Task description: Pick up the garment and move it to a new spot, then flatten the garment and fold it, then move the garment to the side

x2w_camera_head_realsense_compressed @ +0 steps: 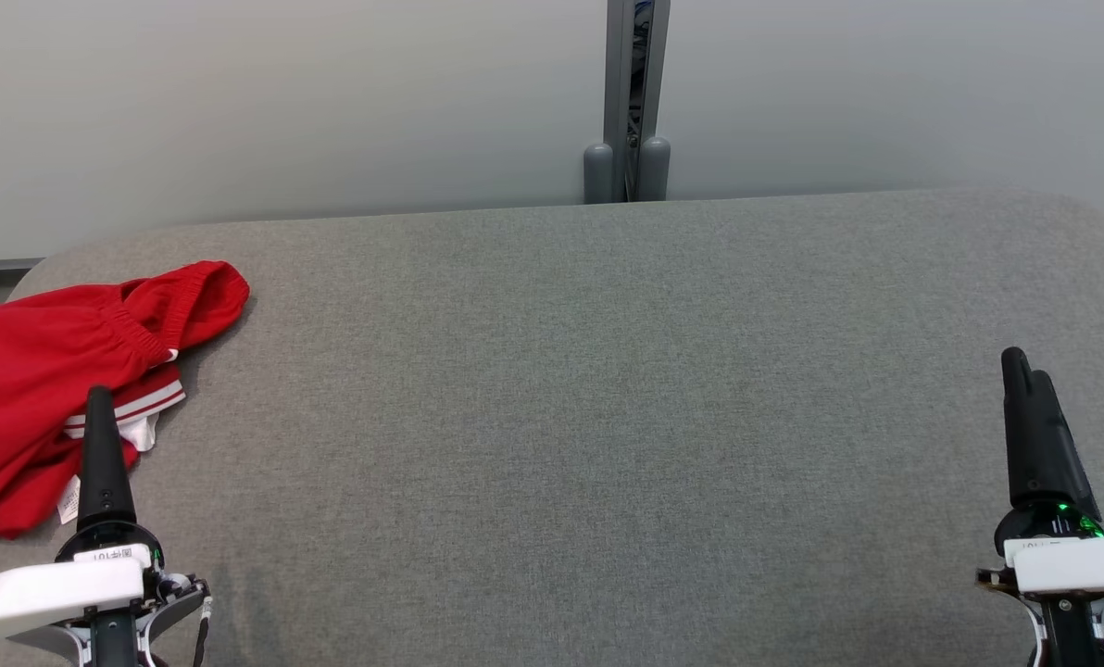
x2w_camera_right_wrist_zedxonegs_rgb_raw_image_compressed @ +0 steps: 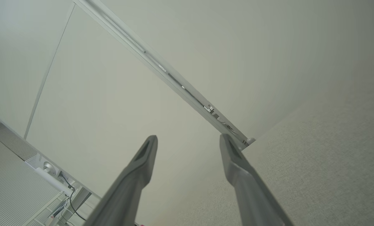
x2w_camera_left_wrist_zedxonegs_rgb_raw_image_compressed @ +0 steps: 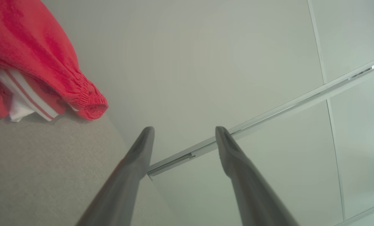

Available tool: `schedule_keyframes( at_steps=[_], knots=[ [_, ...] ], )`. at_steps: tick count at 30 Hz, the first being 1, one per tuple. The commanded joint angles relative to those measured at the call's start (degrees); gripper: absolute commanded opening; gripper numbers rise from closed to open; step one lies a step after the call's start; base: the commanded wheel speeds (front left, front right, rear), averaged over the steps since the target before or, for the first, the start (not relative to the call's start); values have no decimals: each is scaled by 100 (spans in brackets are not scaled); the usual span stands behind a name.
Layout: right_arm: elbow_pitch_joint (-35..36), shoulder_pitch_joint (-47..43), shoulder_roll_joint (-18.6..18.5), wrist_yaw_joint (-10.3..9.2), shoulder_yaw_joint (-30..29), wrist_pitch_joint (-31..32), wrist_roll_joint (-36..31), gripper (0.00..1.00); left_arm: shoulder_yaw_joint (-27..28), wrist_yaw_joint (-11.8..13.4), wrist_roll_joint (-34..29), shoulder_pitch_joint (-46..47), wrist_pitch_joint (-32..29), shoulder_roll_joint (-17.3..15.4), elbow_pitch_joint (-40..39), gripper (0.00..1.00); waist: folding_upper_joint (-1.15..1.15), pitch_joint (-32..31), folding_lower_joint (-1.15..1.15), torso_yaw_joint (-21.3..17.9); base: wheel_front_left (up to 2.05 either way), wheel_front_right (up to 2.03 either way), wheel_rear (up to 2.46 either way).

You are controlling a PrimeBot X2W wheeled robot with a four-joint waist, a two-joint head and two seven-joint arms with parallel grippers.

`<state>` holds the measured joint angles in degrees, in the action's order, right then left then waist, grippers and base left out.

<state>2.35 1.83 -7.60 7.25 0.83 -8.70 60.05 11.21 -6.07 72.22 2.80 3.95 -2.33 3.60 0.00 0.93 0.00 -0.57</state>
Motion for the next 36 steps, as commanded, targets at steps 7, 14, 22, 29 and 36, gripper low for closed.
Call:
schedule_keyframes(
  at_steps=[7, 14, 22, 29, 36],
  knots=[
    [335, 183, 19, 26, -51, -115, -1031, 100, -43, 160, -707, 195, 137, -41, -491, 100, 0, 21, 0, -10, 0, 0, 0],
    [417, 210, 79, 27, 17, -187, -1971, 100, -446, 474, -1756, 126, 272, -46, -918, 100, 0, 58, 0, -24, 0, 0, 0],
    [223, 229, 137, 29, 3, -260, -2695, 100, -1013, 734, -2812, 68, 399, -48, -1080, 100, 0, 98, 0, -33, 0, 0, 0],
    [68, 273, 173, 31, 39, -317, -3311, 100, -1458, 975, -3754, 26, 504, -50, -870, 100, 0, 124, 0, -48, 0, 0, 0],
    [-108, 297, 210, 32, 35, -360, -3739, 100, -1797, 1111, -4471, 3, 587, -53, -555, 100, 0, 131, 0, -65, 0, 0, 0]
  ],
)
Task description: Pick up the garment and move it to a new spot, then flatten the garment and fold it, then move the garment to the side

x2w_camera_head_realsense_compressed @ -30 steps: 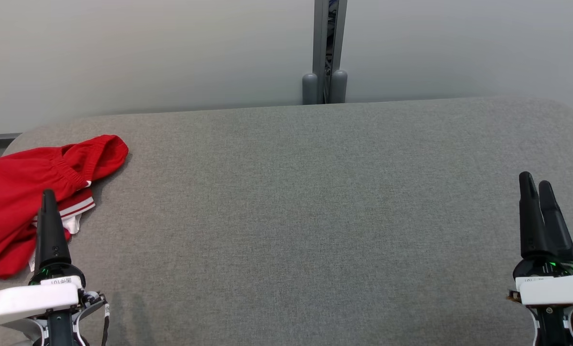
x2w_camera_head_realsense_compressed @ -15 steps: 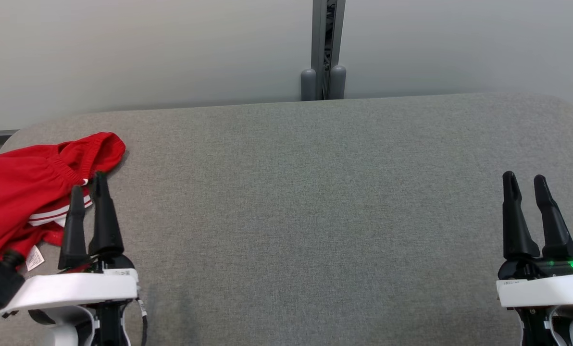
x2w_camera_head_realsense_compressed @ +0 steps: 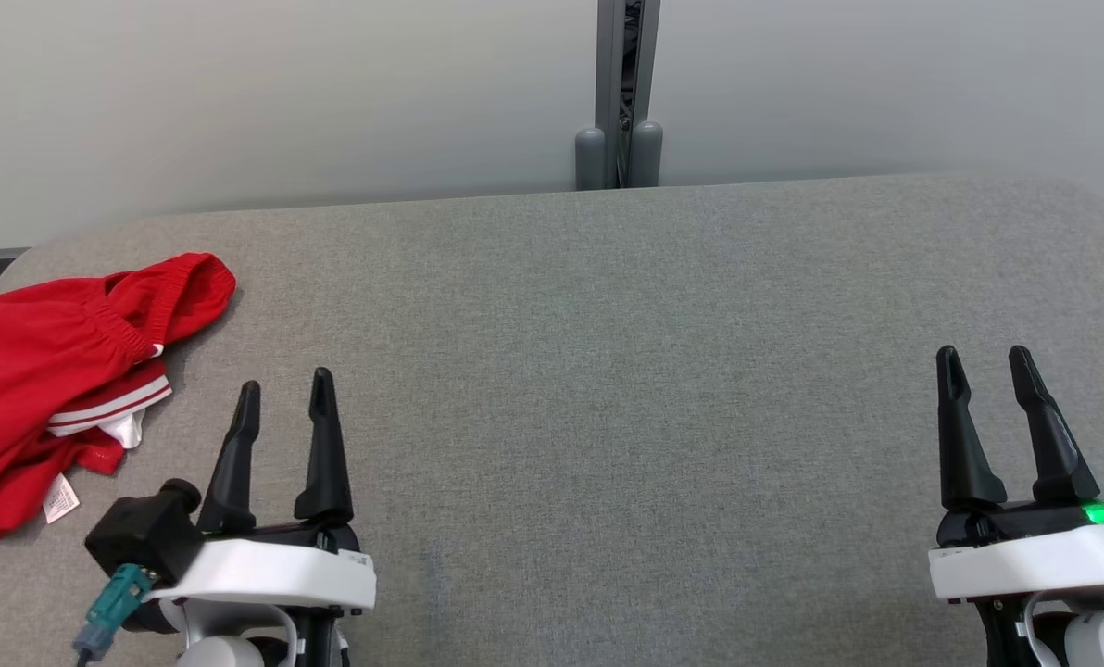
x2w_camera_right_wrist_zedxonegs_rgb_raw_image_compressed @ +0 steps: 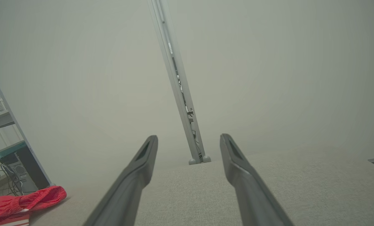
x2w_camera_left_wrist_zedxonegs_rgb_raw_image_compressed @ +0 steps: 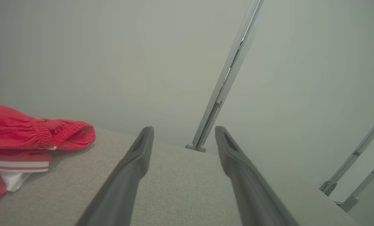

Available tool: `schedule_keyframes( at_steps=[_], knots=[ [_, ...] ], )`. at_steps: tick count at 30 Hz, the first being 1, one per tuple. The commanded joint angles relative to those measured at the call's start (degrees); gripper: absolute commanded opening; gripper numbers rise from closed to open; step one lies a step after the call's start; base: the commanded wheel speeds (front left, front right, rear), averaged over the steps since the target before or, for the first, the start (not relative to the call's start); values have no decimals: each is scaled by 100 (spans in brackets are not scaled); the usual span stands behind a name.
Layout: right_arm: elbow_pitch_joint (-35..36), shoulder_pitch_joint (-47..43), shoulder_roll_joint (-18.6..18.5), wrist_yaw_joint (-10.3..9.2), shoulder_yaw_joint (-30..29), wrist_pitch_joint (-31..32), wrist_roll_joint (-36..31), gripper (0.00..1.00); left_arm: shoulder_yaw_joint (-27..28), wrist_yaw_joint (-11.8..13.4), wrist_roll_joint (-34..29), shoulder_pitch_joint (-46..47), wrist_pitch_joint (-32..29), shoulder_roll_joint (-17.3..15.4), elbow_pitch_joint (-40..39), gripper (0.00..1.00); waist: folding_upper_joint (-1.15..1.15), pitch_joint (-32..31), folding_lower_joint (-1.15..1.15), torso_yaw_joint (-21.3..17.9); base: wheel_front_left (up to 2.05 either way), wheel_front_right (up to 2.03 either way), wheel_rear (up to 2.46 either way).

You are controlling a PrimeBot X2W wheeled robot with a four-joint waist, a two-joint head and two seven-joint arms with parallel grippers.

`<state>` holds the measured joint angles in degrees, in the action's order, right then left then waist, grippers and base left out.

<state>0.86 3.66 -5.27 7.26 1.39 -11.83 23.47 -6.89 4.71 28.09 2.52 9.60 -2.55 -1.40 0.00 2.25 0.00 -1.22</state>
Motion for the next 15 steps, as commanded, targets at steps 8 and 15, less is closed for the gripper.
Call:
schedule_keyframes(
  at_steps=[8, 15],
  knots=[
    [-329, 114, 31, 29, -61, -102, -538, 100, -272, 133, -691, 40, 124, -34, 348, 100, 0, 14, 0, -24, 0, 0, 0],
    [-798, 207, 67, 31, 4, -154, -772, 100, -389, 130, -990, 57, 215, -37, 742, 100, 0, -18, 0, -29, 0, 0, 0]
  ],
)
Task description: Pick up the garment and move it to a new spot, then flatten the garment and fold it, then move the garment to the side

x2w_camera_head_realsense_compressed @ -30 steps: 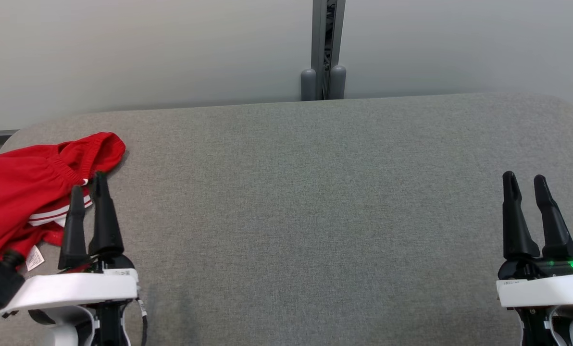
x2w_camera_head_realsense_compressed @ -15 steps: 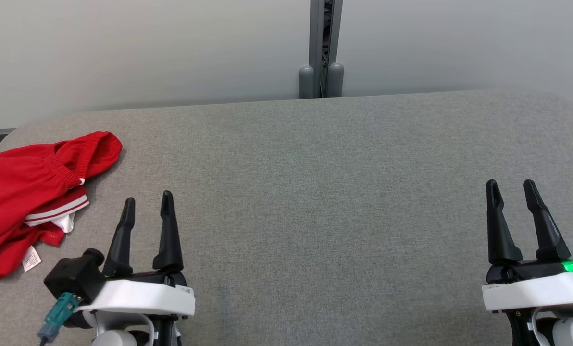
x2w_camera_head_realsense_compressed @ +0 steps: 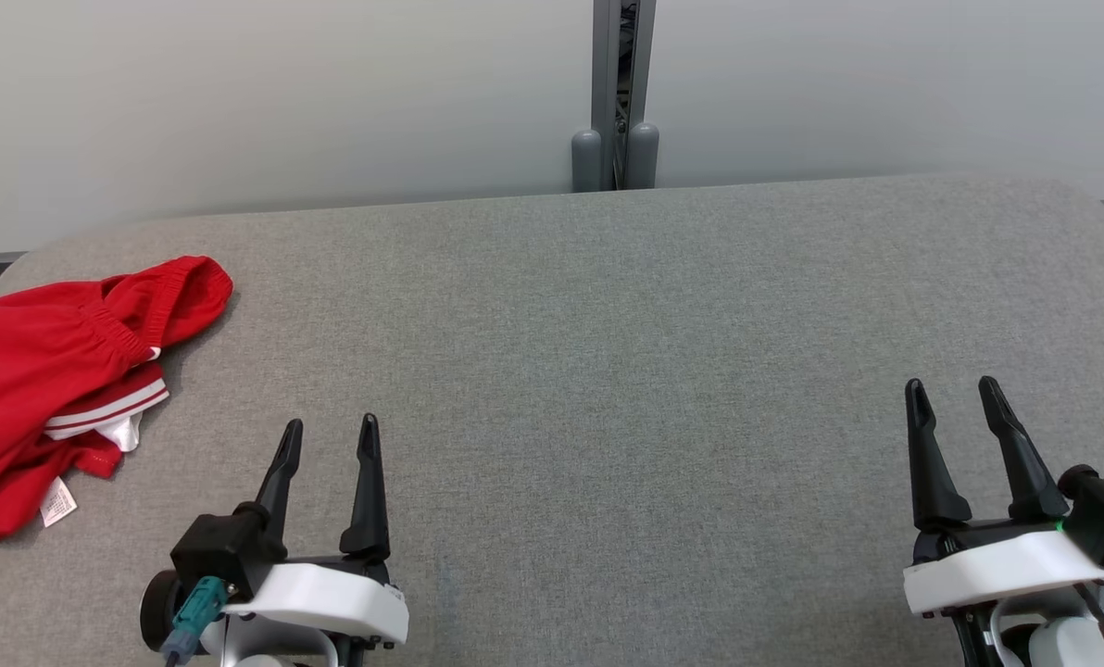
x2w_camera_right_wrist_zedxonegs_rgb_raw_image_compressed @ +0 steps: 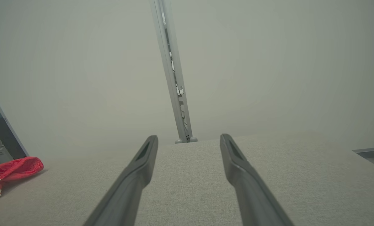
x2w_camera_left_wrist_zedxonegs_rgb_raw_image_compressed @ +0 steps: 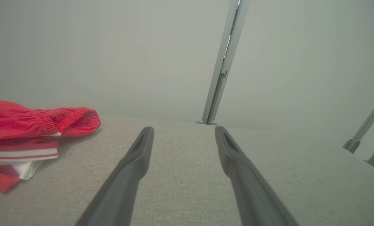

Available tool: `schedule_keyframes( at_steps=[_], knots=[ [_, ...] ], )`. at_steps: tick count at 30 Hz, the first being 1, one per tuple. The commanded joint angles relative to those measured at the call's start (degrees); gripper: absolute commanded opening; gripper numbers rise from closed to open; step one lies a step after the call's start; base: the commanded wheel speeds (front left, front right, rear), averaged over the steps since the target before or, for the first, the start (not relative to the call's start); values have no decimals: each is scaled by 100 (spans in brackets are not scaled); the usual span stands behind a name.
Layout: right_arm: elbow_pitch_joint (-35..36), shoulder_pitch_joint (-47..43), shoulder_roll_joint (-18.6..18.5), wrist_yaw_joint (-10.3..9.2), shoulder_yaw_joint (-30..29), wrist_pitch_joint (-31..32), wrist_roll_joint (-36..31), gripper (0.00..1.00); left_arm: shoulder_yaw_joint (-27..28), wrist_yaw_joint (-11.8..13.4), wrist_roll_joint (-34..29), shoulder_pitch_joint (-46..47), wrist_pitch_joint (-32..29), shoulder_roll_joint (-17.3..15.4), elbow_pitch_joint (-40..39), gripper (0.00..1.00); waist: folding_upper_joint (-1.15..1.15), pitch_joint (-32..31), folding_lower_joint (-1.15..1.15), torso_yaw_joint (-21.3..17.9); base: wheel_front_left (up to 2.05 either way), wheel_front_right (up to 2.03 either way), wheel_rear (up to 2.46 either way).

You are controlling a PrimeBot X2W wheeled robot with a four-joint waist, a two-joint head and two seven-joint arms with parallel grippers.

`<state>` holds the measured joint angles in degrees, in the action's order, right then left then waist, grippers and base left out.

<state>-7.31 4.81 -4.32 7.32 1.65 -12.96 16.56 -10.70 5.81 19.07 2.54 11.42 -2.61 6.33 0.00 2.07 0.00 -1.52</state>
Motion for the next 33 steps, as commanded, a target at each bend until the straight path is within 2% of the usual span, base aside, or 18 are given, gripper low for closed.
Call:
schedule_keyframes(
  at_steps=[1, 10, 17, 33],
  knots=[
    [-19, 97, -21, 24, -19, -41, -144, 100, -17, 33, -124, 55, 45, -31, 17, 100, 0, -4, 0, -1, 0, 0, 0],
    [-210, 184, 28, 26, -6, -95, -623, 100, -61, 105, -392, 92, 153, -34, 200, 100, 0, -13, 0, -9, 0, 0, 0],
    [-357, 234, 63, 27, -9, -146, -685, 100, -86, 157, -541, 128, 226, -36, 290, 100, 0, 16, 0, -12, 0, 0, 0],
    [-507, 355, 106, 28, 12, -223, -1304, 100, -140, 258, -974, 174, 372, -41, 371, 100, 0, 63, 0, -39, 0, 0, 0]
  ],
)
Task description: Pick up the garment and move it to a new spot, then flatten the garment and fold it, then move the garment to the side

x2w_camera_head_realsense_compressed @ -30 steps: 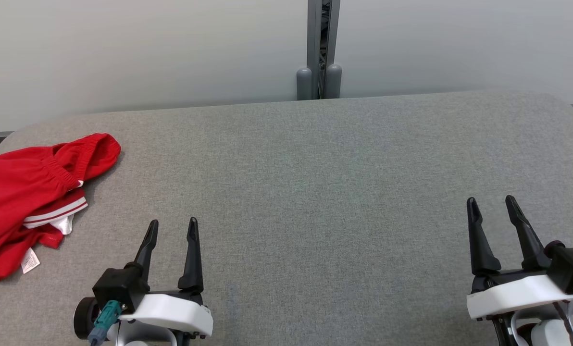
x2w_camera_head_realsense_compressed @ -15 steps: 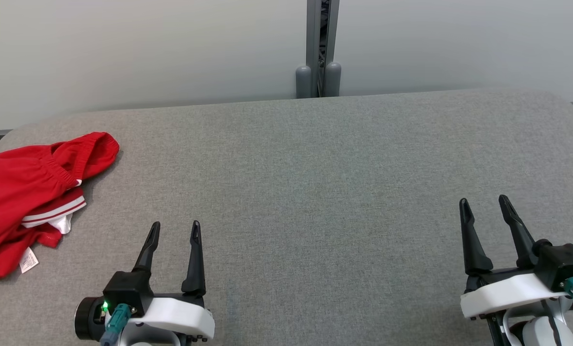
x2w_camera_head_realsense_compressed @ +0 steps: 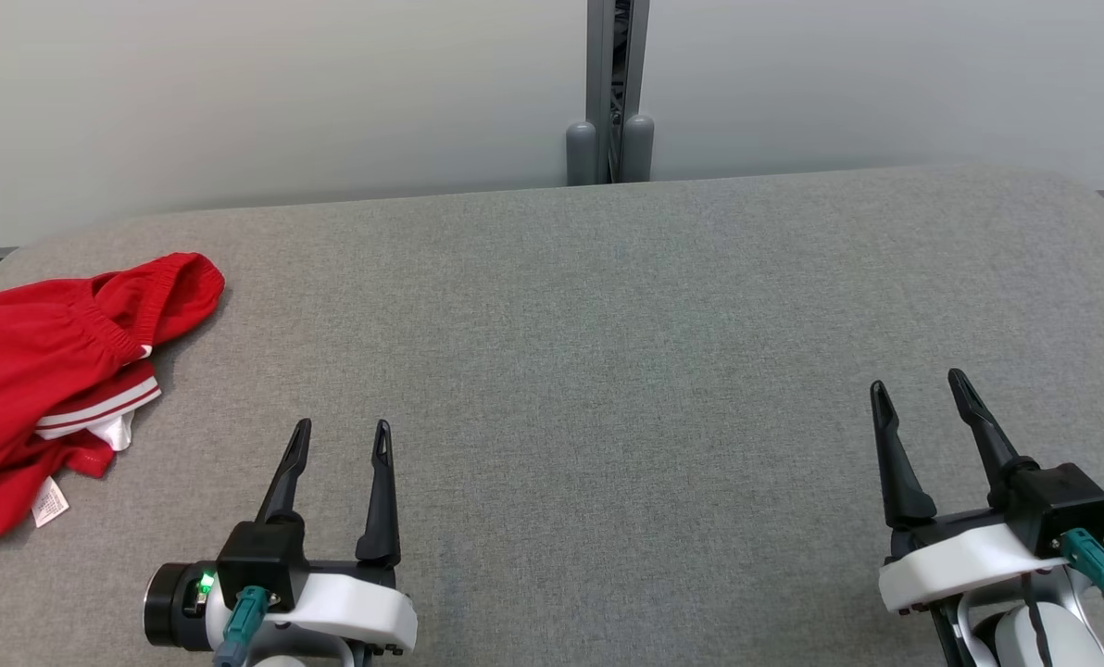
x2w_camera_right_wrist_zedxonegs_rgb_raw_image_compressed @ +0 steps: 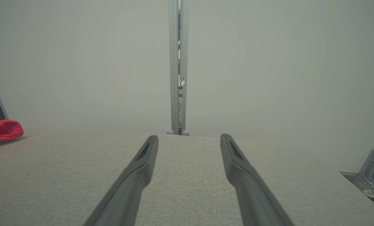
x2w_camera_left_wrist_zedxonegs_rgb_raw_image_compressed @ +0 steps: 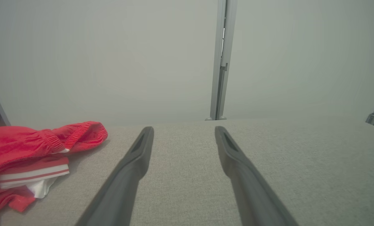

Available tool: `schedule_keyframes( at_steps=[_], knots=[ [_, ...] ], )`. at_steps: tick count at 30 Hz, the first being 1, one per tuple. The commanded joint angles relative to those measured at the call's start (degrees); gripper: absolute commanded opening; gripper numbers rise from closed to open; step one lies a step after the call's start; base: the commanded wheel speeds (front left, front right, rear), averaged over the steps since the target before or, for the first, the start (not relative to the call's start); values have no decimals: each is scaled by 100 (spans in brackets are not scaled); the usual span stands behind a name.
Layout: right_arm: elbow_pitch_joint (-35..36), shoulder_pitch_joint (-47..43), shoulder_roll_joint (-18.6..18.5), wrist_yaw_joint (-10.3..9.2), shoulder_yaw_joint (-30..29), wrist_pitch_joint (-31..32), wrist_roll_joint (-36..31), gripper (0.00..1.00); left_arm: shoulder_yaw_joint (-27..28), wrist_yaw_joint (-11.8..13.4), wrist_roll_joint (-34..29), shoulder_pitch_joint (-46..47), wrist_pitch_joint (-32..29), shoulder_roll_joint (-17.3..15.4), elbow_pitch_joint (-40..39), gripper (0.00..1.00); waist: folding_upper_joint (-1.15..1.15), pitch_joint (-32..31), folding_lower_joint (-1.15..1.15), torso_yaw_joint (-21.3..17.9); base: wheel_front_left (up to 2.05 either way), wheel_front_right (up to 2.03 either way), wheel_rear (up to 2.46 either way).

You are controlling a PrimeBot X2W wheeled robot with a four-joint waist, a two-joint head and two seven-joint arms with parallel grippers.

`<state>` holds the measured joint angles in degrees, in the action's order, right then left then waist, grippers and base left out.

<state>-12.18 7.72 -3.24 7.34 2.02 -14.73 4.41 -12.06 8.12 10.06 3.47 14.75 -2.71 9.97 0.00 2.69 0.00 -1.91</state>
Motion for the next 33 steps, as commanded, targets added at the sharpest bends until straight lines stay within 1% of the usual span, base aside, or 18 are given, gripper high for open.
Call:
schedule_keyframes(
  at_steps=[1, 7, 13, 23, 28, 33],
  knots=[
    [-32, 73, 3, 26, -28, -55, -123, 100, -5, 36, -90, 85, 48, -31, 11, 100, 0, 2, 0, -2, 0, 0, 0],
    [-91, 61, 5, 20, -4, -54, 52, 100, 18, 25, -7, 83, 53, -31, 35, 100, 0, -7, 0, -4, 0, 0, 0],
    [-171, 73, -16, 20, 107, -51, 390, 100, 49, -5, 139, 69, 53, -30, 82, 100, 0, -15, 0, -3, 0, 0, 0],
    [-200, 83, -90, 21, 154, -51, 485, 100, 40, -14, 186, 106, 53, -31, 106, 100, 0, 5, 0, 23, 0, 0, 0],
    [-158, 49, -103, 21, 149, -51, 516, 100, -1, -28, 195, 138, 53, -30, 118, 100, 0, 28, 0, 155, 0, 0, 0],
    [-113, 13, -108, 21, 184, -50, 520, 100, -5, -4, 288, 128, 53, -30, 109, 100, 0, 44, 0, 409, 0, 0, 0]
  ],
)
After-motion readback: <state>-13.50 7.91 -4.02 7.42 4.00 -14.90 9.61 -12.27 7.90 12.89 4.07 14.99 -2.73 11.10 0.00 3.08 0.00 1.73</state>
